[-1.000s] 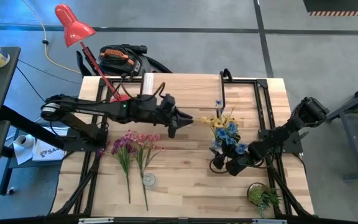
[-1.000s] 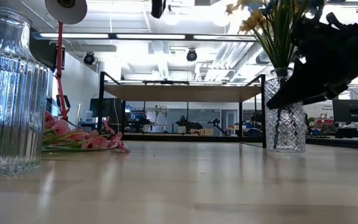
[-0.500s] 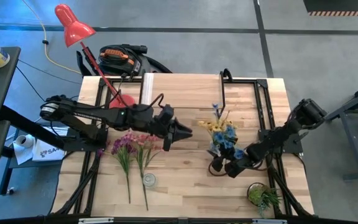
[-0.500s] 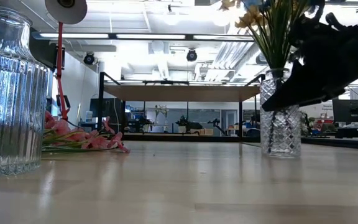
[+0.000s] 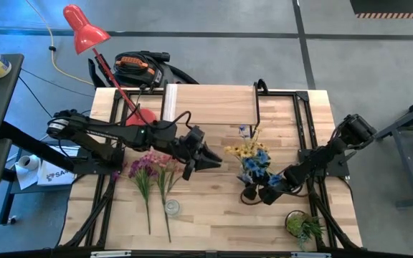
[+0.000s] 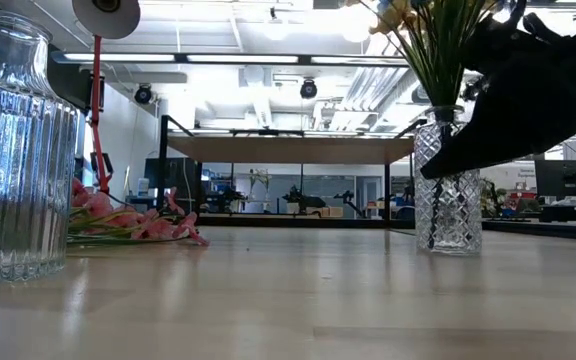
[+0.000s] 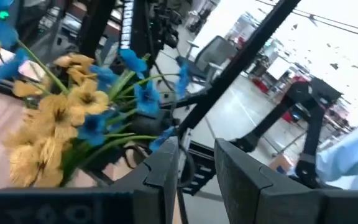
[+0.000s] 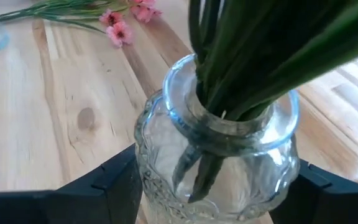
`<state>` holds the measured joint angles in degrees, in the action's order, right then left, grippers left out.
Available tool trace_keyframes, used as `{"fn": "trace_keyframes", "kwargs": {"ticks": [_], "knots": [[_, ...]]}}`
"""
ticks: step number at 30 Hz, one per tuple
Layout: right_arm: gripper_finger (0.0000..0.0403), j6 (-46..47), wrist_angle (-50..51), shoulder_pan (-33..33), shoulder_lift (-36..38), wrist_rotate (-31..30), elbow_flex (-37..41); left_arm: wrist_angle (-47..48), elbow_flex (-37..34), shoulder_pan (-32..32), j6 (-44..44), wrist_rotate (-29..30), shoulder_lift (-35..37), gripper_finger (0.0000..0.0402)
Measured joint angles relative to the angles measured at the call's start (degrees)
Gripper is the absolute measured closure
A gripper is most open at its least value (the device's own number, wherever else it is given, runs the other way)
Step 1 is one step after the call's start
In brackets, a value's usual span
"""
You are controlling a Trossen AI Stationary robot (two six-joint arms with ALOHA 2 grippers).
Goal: Pick and place flowers into a vace then onto a shelf
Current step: Put the purple flowers into the bottom vase
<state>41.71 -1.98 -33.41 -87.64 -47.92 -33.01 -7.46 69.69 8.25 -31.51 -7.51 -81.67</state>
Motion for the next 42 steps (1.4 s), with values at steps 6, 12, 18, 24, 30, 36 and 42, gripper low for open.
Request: {"fn": "trace_keyframes", "kwargs": {"ticks": [6,12,18,24,30,36,42], "knots": [[0.0116,-0.69,1.31,0.07,-0.24,1.25,0.28,2.57,0.00,0.02,1.30,5.36,0.00,0.0263],[0.0105,-0.39,2.53,0.81,-0.13,4.25,0.20,8.62,-0.09,0.46,1.64,14.26,1.45,0.0263],[0.0104,0.21,3.12,0.06,-0.13,4.56,0.20,15.58,0.06,3.88,1.53,23.77,5.30,0.0263],[0.0104,-5.12,3.50,-1.42,-0.13,3.95,0.17,22.83,0.00,5.10,-5.61,27.55,5.48,0.0263],[0.0104,-5.51,6.05,-3.36,-0.11,4.75,0.16,22.86,0.05,6.59,-6.11,28.91,3.17,0.0263],[0.0104,-4.79,8.52,-5.89,-0.06,5.85,0.13,24.96,0.06,7.24,-6.08,30.85,2.31,0.0263],[0.0104,3.78,17.15,-9.20,-0.04,9.79,0.07,30.37,-0.02,9.71,-6.89,31.37,2.33,0.0263]]}}
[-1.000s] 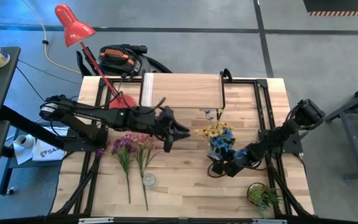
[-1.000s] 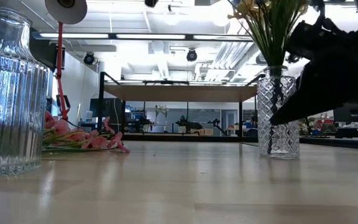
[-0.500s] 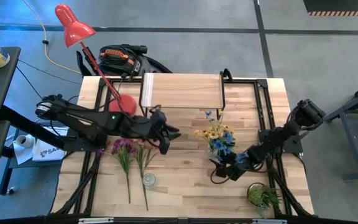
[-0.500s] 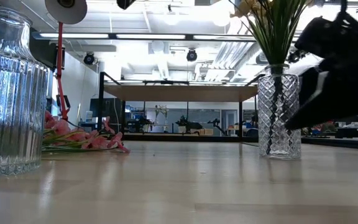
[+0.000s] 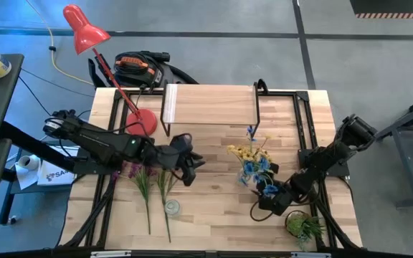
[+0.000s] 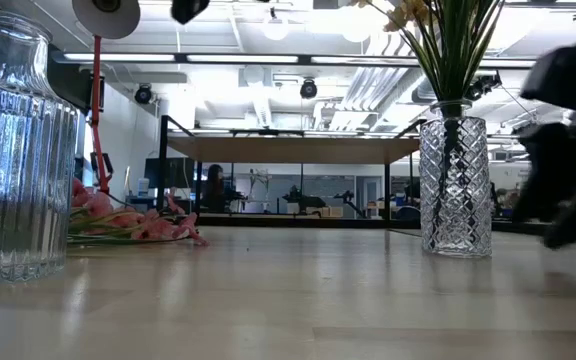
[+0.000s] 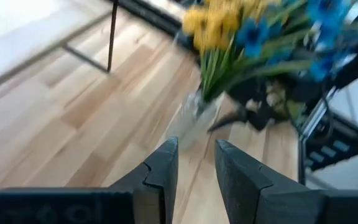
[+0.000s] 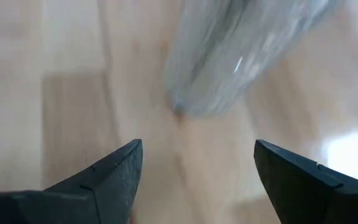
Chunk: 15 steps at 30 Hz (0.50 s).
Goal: Pick and place flowers into a vace then onto a shelf
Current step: Put the purple flowers into the bottom vase
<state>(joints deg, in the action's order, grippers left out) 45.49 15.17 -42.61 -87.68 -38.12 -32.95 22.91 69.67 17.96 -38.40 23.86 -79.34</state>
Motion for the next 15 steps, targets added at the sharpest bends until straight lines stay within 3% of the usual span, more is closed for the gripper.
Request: {"fn": "trace_keyframes", "kwargs": {"ticks": [5,10,15], "knots": [[0.0104,4.77,3.25,-2.94,0.05,6.17,0.00,5.80,0.02,2.75,-5.86,-1.31,-0.02,0.0263],[0.0104,6.19,3.63,-4.80,0.07,6.17,-0.02,11.37,0.02,5.86,-10.85,-3.23,0.53,0.0263],[0.0104,5.80,3.67,-4.63,0.07,6.59,-0.02,10.83,0.03,6.00,-12.41,-3.53,0.51,0.0263]]}}
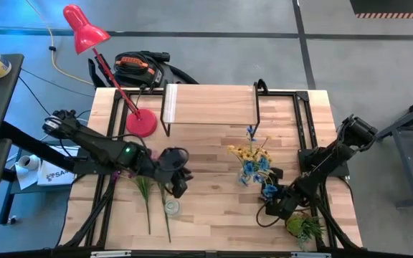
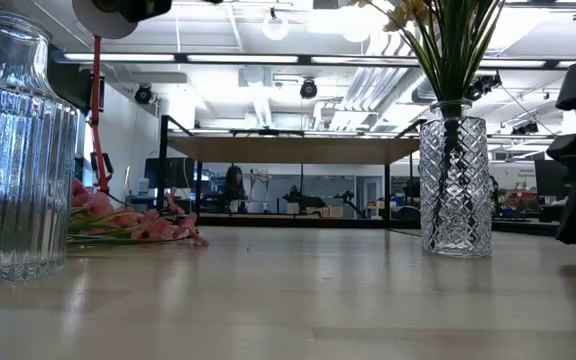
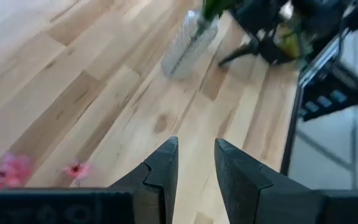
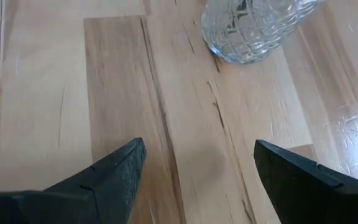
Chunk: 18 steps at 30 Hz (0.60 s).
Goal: Pick and place flowers into a vace then onto a shelf
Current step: Put the purple flowers into the bottom vase
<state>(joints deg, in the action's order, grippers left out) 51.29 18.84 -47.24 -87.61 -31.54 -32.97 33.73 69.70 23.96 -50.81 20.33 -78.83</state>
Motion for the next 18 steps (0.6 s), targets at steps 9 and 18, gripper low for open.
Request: {"fn": "trace_keyframes", "kwargs": {"ticks": [9,18], "knots": [[0.0104,7.02,0.27,-0.07,0.00,1.96,-0.02,-8.93,0.04,-6.42,4.06,-0.41,-0.81,0.0263],[0.0104,16.78,-0.28,-0.20,0.00,4.21,-0.02,-15.19,0.01,-13.45,6.40,-8.61,-0.83,0.0263]]}}
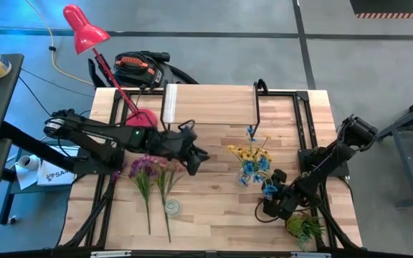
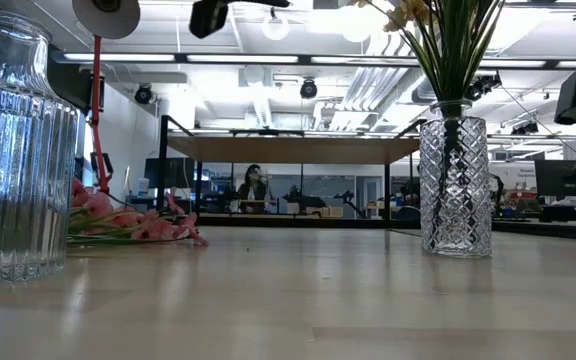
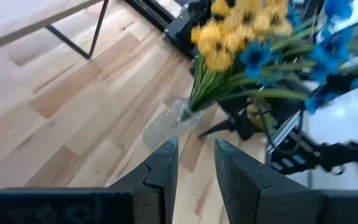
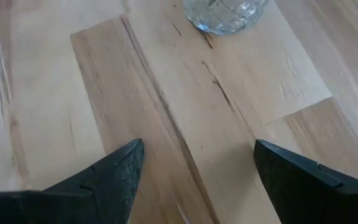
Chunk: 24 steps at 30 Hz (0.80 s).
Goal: Pick and place flowers into a vace then onto a shelf
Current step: Put the purple flowers into the bottom vase
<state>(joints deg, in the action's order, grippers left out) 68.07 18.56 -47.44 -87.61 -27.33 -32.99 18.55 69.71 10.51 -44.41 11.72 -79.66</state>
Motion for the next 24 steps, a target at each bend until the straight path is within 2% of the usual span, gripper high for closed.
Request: {"fn": "trace_keyframes", "kwargs": {"ticks": [7,17,24], "knots": [[0.0104,-1.25,-2.00,-0.72,-0.09,-2.53,0.07,-1.75,0.00,1.07,-8.25,-2.51,0.00,0.0263],[0.0104,3.89,-6.47,0.17,-0.09,-3.41,0.09,-2.11,0.00,2.59,-8.41,-0.29,0.00,0.0263],[0.0104,3.72,-10.40,0.20,-0.09,-3.30,0.09,-1.58,0.00,3.16,-8.41,-7.42,0.00,0.0263]]}}
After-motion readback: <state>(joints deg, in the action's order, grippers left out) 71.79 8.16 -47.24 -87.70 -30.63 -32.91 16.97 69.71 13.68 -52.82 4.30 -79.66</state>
